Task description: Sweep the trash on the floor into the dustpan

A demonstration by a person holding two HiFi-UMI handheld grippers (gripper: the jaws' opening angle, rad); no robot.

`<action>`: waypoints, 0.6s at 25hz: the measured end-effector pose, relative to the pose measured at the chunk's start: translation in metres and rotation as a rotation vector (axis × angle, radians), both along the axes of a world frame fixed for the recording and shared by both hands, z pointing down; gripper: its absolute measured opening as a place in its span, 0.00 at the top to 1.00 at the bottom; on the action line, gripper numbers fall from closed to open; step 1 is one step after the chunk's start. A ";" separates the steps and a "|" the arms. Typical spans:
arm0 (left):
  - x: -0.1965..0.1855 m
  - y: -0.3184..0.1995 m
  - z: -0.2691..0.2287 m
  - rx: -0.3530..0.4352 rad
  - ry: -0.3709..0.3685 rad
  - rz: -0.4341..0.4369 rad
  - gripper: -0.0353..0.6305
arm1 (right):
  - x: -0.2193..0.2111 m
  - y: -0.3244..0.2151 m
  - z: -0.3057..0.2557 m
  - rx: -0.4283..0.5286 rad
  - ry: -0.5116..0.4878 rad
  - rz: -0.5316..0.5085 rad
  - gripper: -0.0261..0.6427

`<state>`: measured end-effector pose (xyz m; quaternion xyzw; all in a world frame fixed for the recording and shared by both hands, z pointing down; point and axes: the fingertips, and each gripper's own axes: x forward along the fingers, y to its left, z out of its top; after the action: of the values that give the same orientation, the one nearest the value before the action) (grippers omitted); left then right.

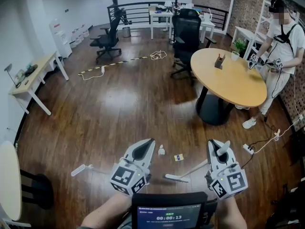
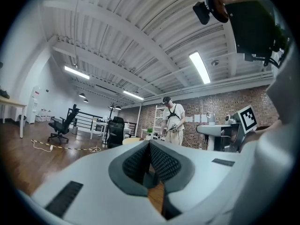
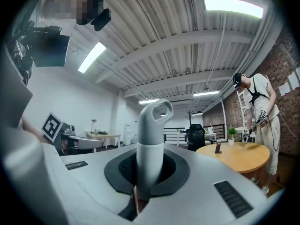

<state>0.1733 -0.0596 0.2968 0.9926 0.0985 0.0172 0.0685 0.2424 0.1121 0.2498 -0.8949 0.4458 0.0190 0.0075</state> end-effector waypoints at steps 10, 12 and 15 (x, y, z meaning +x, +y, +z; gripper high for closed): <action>0.005 0.040 0.003 -0.002 -0.012 0.024 0.94 | 0.000 0.040 0.003 0.007 -0.005 0.024 0.93; 0.006 0.043 0.002 0.003 -0.005 0.015 0.94 | 0.003 0.044 0.004 0.008 -0.006 0.027 0.93; 0.007 0.045 0.000 0.008 -0.007 0.003 0.94 | 0.008 0.049 0.002 0.008 -0.011 0.035 0.93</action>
<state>0.1805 -0.0143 0.2969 0.9927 0.0996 0.0212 0.0647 0.2503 0.1608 0.2518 -0.9026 0.4299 0.0162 0.0133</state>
